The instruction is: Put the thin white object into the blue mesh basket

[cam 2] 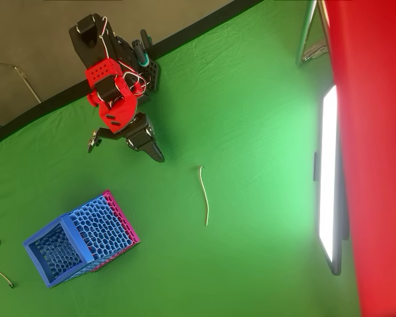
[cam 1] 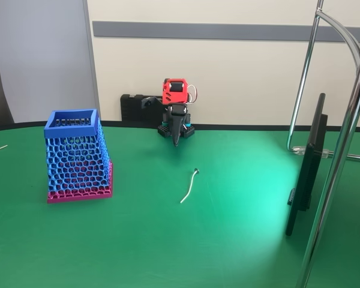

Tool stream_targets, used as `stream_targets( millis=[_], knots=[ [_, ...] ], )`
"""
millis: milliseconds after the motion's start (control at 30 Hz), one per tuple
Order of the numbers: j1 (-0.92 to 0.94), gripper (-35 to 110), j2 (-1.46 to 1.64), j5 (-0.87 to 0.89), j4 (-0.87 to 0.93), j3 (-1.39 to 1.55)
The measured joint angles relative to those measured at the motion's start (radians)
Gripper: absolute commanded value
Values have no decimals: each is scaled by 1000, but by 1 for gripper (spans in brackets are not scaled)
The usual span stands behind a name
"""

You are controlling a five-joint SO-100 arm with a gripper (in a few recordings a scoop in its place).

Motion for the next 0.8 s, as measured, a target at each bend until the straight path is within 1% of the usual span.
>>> stream_targets(
  millis=[200, 500, 800],
  knots=[
    [-8, 1, -167, 0, -17, -104],
    [66, 1, -489, 15, -141, -287],
    [63, 1, -785, -86, -175, -505]
  ],
)
